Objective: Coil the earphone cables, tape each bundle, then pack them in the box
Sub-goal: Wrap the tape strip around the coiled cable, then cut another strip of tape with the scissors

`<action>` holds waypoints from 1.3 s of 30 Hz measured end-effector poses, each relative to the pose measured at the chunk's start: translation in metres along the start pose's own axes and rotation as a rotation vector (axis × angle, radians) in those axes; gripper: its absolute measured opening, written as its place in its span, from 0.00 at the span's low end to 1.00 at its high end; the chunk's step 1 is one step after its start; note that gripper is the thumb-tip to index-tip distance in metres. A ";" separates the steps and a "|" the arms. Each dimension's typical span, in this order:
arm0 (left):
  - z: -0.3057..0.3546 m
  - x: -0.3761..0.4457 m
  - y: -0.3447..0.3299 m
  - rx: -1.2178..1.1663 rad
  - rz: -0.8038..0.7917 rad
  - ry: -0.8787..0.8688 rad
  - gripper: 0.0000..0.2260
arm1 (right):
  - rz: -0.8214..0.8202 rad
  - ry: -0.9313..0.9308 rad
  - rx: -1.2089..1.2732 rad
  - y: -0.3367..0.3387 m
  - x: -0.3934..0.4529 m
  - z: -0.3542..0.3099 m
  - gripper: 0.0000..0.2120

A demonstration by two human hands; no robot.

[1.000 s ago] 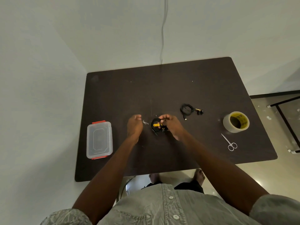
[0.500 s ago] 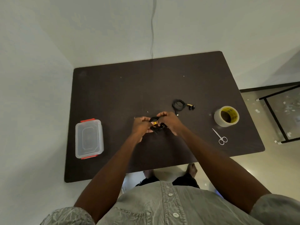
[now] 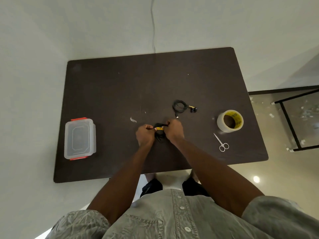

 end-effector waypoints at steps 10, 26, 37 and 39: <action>0.062 -0.058 -0.014 0.007 0.291 -0.161 0.03 | 0.177 0.308 0.148 0.115 -0.019 0.033 0.06; 0.156 -0.124 -0.204 -0.409 -0.445 0.241 0.12 | -0.004 -0.389 0.079 0.237 0.028 0.198 0.17; 0.156 -0.121 -0.199 -0.537 -0.531 0.247 0.20 | 0.194 0.004 0.283 0.231 0.020 0.185 0.15; 0.156 -0.120 -0.198 -0.507 -0.542 0.217 0.22 | 0.181 0.024 0.287 0.230 0.017 0.183 0.16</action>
Point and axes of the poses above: each hand's wrist, its own x-axis towards the middle knuckle, its own y-axis out of the back of the hand, z = x × y, the point moved 7 cm from there along x, towards the middle knuckle, and after that the axes turned 7 degrees about x, right-handed, at the moved point
